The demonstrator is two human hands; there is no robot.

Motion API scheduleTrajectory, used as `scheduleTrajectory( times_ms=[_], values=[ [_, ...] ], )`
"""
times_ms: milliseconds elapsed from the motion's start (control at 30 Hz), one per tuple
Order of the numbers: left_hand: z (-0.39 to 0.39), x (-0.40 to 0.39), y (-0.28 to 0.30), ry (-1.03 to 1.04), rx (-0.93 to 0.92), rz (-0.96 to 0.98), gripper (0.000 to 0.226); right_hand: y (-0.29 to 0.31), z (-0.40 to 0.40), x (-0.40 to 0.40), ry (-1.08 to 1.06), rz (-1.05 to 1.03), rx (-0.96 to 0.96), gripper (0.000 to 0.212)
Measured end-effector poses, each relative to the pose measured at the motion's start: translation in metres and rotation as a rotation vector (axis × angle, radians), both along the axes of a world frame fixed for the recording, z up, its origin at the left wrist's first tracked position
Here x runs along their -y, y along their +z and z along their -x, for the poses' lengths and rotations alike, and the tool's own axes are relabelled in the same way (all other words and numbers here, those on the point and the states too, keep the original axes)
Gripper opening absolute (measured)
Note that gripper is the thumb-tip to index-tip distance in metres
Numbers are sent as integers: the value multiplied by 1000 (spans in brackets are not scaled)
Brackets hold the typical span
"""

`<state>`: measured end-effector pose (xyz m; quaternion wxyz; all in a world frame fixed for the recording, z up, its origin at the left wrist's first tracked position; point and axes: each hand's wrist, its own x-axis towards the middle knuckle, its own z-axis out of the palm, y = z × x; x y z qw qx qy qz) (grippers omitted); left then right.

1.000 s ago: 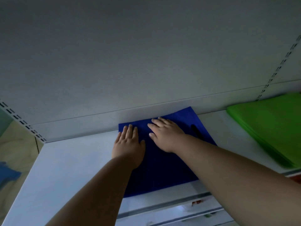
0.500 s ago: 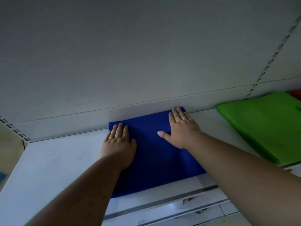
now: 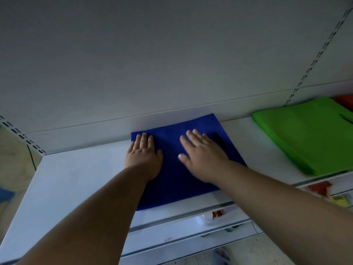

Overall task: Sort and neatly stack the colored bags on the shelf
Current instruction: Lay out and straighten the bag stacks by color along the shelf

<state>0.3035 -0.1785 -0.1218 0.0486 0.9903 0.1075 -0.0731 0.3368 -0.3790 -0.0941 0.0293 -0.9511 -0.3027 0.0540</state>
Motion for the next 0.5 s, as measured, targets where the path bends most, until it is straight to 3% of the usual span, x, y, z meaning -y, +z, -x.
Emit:
scheduleTrajectory(
  times_ms=[133, 300, 367, 500],
  values=[
    [-3, 2, 5, -12, -37, -21, 68, -22, 24, 2, 0, -15, -67, 65],
    [34, 29, 19, -128, 126, -23, 67, -29, 21, 2, -4, -17, -62, 66],
    [58, 42, 14, -140, 107, -4, 67, -29, 21, 0, -17, -23, -75, 66],
    [73, 46, -6, -117, 83, 1, 89, -15, 17, 5, 40, 43, -112, 70]
  ],
)
